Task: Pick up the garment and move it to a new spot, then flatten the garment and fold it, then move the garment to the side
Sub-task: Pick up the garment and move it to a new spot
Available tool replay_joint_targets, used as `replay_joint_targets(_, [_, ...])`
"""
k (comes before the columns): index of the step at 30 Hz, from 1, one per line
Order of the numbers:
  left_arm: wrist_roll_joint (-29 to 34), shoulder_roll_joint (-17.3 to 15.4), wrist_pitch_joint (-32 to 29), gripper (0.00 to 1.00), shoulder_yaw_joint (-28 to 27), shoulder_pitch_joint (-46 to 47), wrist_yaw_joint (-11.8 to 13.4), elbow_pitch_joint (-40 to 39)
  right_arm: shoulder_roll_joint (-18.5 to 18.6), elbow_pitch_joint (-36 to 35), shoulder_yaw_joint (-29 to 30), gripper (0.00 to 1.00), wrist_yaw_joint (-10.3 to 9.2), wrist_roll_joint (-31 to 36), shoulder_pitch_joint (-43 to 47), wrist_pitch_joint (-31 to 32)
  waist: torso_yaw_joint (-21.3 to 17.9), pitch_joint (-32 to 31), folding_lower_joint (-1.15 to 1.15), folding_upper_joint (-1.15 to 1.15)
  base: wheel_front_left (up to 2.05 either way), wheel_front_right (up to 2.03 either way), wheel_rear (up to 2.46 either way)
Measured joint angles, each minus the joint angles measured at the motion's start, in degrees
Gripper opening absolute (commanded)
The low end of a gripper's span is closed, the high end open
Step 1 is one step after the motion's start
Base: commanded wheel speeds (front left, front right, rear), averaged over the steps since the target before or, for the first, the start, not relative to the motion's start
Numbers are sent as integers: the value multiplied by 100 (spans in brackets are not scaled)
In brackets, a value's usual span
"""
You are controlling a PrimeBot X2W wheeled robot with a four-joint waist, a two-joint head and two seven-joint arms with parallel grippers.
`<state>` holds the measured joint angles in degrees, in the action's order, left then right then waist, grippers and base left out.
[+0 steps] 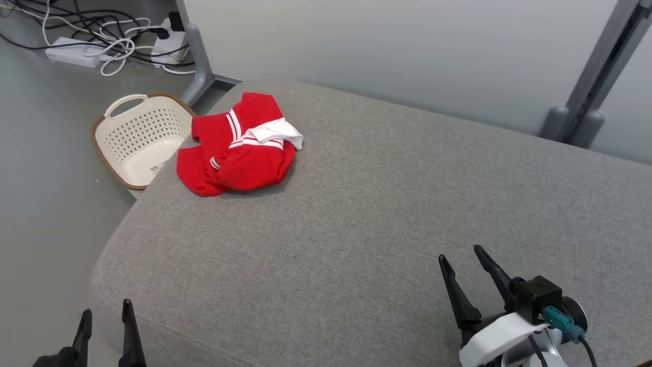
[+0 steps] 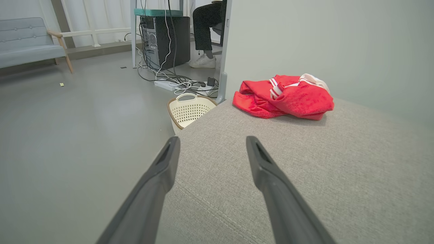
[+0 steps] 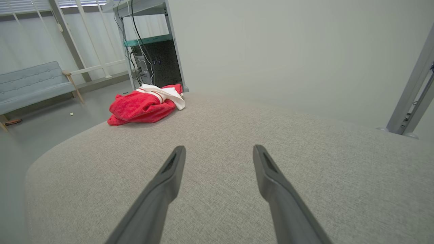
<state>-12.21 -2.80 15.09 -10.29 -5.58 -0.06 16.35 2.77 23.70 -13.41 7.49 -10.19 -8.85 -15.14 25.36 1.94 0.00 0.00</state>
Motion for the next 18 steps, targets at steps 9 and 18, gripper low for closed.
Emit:
replay_joint_targets(9, [-34, -3, 1, 100, -336, 780, -513, 500, -2, -66, 21, 100, 0, 202, -222, 0, -412, 369, 0, 0, 0, 0, 0])
replay_joint_targets(18, [-54, -468, 3, 100, -216, 2284, -710, 1583, -1, -219, 30, 100, 0, 482, -540, 0, -909, 949, 0, 0, 0, 0, 0])
